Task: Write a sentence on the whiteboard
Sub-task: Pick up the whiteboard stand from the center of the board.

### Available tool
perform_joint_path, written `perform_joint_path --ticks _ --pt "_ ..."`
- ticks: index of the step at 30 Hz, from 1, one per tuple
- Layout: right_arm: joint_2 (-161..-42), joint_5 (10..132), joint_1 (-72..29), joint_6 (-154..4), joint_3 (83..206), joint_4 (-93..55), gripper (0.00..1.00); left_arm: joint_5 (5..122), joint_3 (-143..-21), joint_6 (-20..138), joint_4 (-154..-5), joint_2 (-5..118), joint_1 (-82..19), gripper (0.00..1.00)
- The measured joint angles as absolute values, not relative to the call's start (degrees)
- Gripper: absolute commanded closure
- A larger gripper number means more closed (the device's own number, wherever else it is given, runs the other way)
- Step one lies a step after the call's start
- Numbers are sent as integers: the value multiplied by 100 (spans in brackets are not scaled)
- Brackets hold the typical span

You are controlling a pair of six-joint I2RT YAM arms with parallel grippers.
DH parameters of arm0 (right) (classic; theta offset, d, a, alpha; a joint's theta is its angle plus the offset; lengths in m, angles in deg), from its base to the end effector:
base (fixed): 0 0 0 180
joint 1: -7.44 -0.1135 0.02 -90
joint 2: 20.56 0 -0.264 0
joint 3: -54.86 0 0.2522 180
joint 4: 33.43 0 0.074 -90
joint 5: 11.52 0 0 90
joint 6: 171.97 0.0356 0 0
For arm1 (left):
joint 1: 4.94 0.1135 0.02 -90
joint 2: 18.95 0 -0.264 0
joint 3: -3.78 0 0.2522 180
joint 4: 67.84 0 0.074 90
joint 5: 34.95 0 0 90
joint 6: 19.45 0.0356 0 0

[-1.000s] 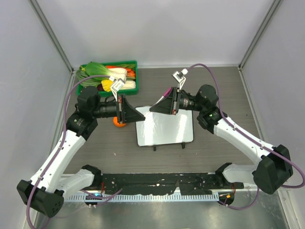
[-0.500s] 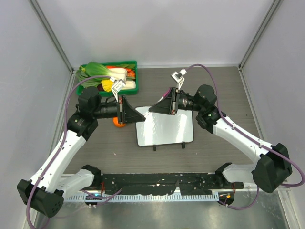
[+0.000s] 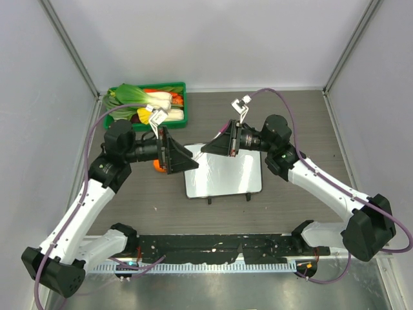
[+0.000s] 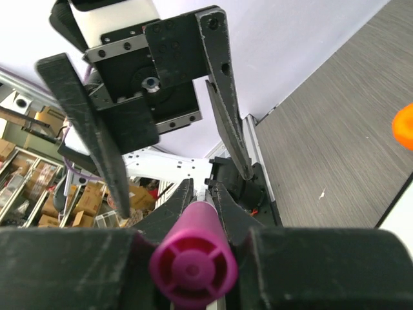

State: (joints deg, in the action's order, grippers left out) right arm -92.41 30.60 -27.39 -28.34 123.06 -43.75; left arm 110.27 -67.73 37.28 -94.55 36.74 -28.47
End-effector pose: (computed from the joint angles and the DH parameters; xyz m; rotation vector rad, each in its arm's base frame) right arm 0.2202 0.1854 0.3597 -0.5302 1.7217 1.7764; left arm 0.1776 -0.1092 0.3825 0.6185 1.8492 -1.5268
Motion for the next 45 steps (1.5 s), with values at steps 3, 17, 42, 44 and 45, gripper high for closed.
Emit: perform_joint_path --ticks 3,17,42,44,45 --pt "-9191 3213 -2739 -3027 12306 -4084 99 10852 -6767 3736 -9522 3545 -2847 0" --pt "-8515 4756 -2529 -3883 12254 -2368 99 8955 -5943 3312 -10143 3260 -3066 0" --pt "-8002 5030 -1230 -3816 11615 -1588 99 3594 -5930 1048 -11022 6119 -7275 16" --pt "-8000 5032 -1228 -3816 11596 -1568 99 3441 -6015 974 -11011 6421 -7358 20" --pt "-7991 5030 -1222 -3816 11589 -1553 99 3382 -6037 943 -10998 6552 -7385 22"
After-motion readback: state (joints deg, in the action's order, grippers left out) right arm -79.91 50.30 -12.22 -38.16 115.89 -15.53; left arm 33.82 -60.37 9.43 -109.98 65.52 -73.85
